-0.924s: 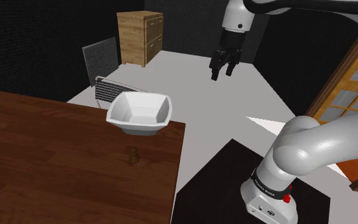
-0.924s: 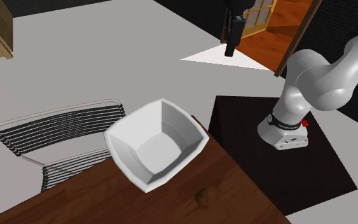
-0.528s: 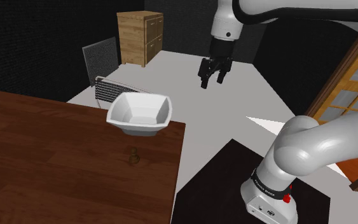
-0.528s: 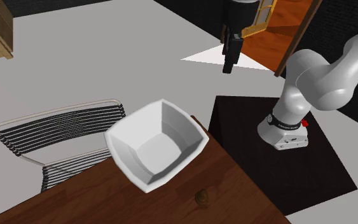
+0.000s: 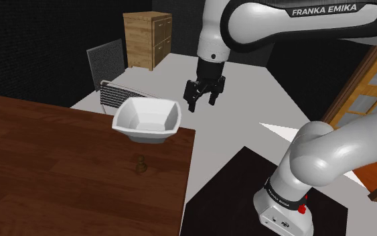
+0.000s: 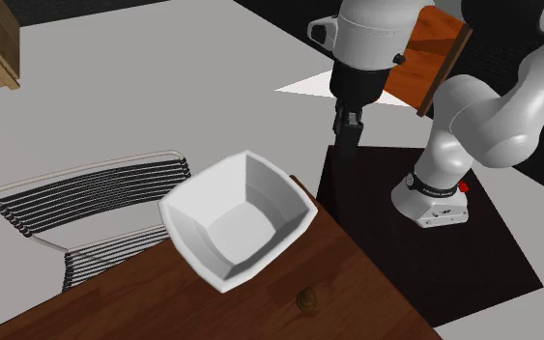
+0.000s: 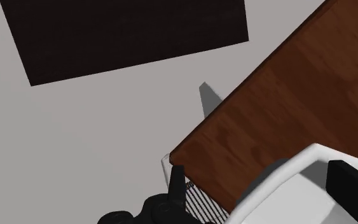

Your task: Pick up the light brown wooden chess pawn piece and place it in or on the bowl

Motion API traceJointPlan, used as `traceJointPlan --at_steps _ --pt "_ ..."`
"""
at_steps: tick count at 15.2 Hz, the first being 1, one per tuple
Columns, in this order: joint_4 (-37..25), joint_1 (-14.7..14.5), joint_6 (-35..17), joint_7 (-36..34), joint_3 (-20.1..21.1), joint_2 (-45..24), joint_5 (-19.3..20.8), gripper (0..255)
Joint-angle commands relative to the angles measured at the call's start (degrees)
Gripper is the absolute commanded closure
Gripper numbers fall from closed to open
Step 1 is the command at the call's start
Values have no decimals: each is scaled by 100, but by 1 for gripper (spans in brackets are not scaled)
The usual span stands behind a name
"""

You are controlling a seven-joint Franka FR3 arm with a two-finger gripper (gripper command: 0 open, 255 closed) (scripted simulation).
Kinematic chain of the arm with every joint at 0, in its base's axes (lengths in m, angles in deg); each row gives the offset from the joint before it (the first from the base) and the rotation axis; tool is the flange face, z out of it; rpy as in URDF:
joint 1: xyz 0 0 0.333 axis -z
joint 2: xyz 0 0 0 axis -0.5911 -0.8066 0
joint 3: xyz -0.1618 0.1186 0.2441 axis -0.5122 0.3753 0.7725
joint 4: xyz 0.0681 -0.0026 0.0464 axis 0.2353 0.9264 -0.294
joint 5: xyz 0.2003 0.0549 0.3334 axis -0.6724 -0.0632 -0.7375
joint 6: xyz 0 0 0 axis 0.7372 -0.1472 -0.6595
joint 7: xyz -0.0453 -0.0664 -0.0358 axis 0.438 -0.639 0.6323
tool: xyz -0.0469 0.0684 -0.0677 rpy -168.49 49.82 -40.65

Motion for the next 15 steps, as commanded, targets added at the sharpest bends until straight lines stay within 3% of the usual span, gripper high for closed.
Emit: traceJointPlan --at_steps 1,9,15 --pt "11 -61 -251 -296 255 -199 -126 0" --pt "-336 -149 -1222 -1469 1269 -1354 -303 0" --pt "-910 -76 -1870 -2527 2028 -2525 68 0"
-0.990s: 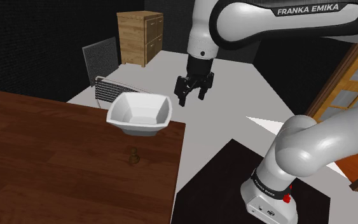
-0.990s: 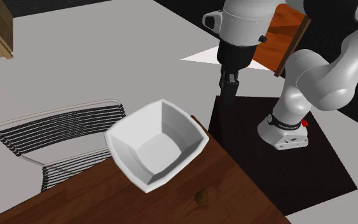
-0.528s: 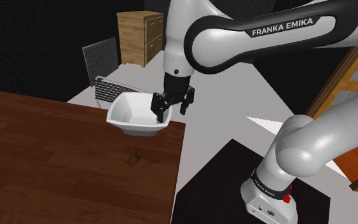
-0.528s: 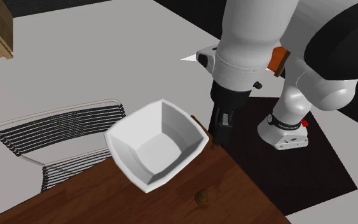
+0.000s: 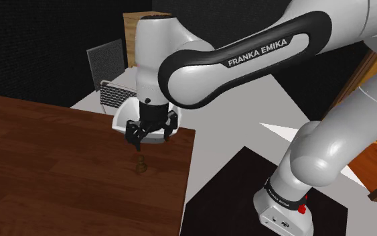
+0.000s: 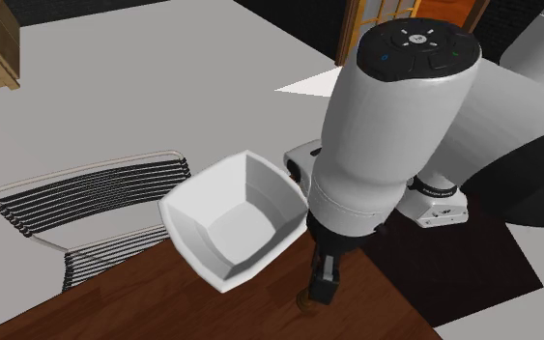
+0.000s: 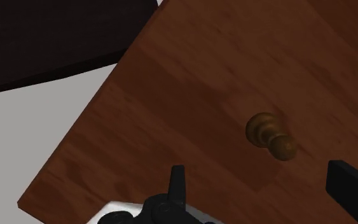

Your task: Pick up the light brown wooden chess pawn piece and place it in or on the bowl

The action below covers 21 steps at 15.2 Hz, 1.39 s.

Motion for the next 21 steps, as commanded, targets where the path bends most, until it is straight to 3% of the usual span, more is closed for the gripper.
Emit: traceJointPlan --at_steps 1,3,10,18,19,21 --pt "-224 29 -176 -377 221 -402 203 0" --pt "-390 30 -283 -652 354 -700 392 0" --pt "-105 46 -879 -840 432 -1074 640 0" --pt "-106 45 -877 -839 431 -1074 639 0" --pt "-106 45 -877 -839 431 -1074 639 255" --pt "-106 45 -877 -839 431 -1074 639 255"
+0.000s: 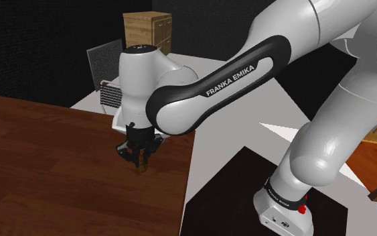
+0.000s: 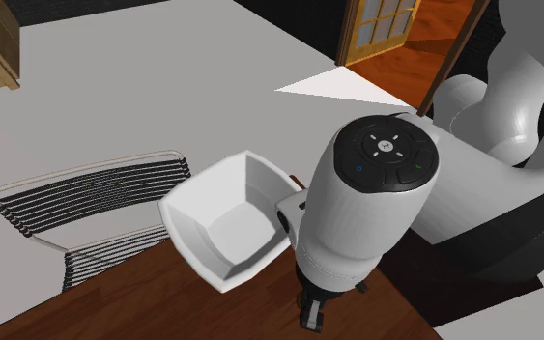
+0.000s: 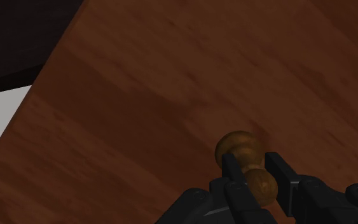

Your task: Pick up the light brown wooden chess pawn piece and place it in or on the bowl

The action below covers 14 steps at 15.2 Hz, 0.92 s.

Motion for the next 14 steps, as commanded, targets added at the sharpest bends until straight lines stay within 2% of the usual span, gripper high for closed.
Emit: traceJointPlan --at_steps 1,7,14 --pt "1 0 0 0 0 -1 0 255" --pt "1 0 -1 -1 0 -1 1 255" --pt "-292 -9 552 160 -65 312 -207 255"
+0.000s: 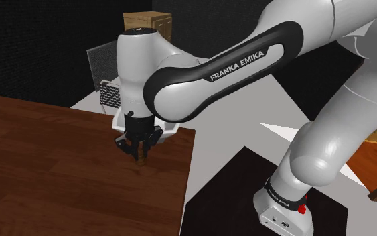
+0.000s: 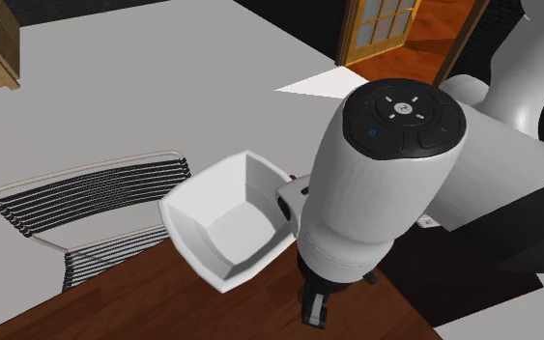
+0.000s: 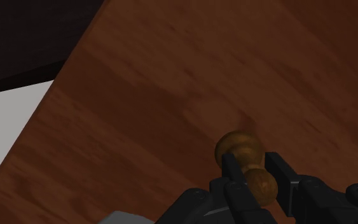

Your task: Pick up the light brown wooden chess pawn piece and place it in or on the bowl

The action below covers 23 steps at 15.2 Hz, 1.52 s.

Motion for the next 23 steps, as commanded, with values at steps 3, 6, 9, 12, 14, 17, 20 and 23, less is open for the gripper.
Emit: traceJointPlan --at_steps 3,6,9,12,14,17,20,23 --pt "-182 -4 319 77 -45 159 -94 255" --pt "-336 -5 555 118 -76 255 -143 255" --pt "-501 -4 790 151 -108 336 -181 255" --pt "-677 -2 1024 177 -137 403 -209 255" --pt "-800 1 1179 190 -156 440 -222 255" --pt "-993 6 1411 204 -183 485 -236 255" --pt "-1198 12 1643 213 -206 516 -242 255" --pt "-1413 20 1873 216 -227 533 -242 255"
